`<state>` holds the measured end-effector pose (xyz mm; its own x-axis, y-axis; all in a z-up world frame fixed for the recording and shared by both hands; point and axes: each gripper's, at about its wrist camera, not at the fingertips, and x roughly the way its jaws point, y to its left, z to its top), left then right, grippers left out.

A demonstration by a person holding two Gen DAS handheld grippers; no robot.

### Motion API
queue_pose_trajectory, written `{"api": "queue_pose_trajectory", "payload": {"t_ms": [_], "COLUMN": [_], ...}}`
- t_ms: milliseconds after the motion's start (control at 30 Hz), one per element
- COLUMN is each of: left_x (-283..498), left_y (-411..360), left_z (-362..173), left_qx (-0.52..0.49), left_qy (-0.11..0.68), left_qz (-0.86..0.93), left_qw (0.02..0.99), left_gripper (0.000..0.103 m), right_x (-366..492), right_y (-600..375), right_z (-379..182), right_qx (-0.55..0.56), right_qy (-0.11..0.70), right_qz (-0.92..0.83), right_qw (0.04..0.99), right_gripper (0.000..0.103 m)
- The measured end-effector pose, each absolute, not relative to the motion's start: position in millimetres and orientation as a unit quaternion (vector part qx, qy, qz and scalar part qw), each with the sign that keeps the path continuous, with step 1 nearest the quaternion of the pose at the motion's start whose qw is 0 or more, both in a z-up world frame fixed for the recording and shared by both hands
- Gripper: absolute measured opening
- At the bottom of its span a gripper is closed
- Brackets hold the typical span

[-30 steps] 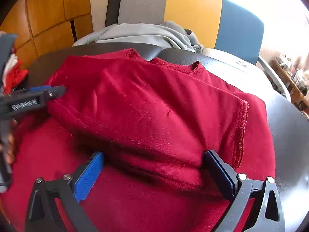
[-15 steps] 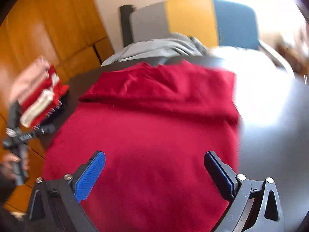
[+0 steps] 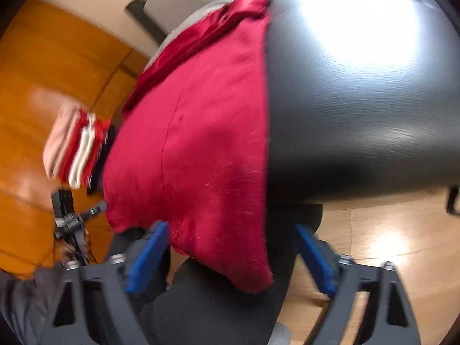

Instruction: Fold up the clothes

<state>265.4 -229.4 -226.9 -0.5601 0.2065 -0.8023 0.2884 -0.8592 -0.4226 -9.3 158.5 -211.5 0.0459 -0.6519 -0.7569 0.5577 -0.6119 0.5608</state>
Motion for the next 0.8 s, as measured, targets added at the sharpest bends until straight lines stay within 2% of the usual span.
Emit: {"api": "queue_pose_trajectory", "payload": {"t_ms": [67, 233, 300, 333, 367, 400, 433, 500, 567, 800], "left_x": [267.0, 266.4, 263.7, 262.4, 263.2, 263.1, 263.1, 262.9, 262.7, 262.1], "left_y": [-227.5, -226.5, -226.3, -226.1, -225.4, -227.6, -229.9, -234.3, -238.7, -254.2], "left_z": [-229.6, -240.9, -247.1, -250.1, -248.9, -240.3, -231.7, -214.6, -197.4, -137.5], "left_qx": [0.472, 0.481, 0.494, 0.500, 0.497, 0.486, 0.475, 0.453, 0.431, 0.348], "left_qy": [0.264, 0.282, 0.295, 0.302, 0.308, 0.314, 0.321, 0.333, 0.345, 0.383], "left_qz": [-0.841, -0.830, -0.818, -0.812, -0.811, -0.815, -0.819, -0.825, -0.830, -0.840], "left_qw": [0.023, 0.018, 0.010, 0.006, -0.002, -0.014, -0.027, -0.052, -0.077, -0.163], "left_gripper": [0.067, 0.067, 0.064, 0.059, 0.044, 0.028, 0.024, 0.010, 0.010, 0.010], "right_x": [-6.1, -0.9, 1.7, 3.6, 5.6, 8.3, 11.0, 19.0, 24.7, 21.8], "right_y": [143.3, 130.7, 128.5, 125.6, 122.5, 122.7, 123.2, 117.7, 113.4, 108.1], "right_z": [-221.0, -231.4, -229.9, -227.6, -225.1, -221.9, -218.7, -209.8, -199.2, -142.7], "right_qx": [0.585, 0.589, 0.587, 0.585, 0.584, 0.583, 0.583, 0.578, 0.573, 0.515], "right_qy": [-0.019, -0.014, -0.008, -0.005, -0.002, 0.001, 0.005, 0.009, 0.006, -0.090], "right_qz": [-0.678, -0.673, -0.677, -0.678, -0.678, -0.676, -0.673, -0.666, -0.659, -0.643], "right_qw": [0.445, 0.447, 0.444, 0.445, 0.447, 0.451, 0.455, 0.471, 0.488, 0.560], "right_gripper": [0.036, 0.034, 0.032, 0.029, 0.021, 0.019, 0.019, 0.016, 0.016, 0.010]}}
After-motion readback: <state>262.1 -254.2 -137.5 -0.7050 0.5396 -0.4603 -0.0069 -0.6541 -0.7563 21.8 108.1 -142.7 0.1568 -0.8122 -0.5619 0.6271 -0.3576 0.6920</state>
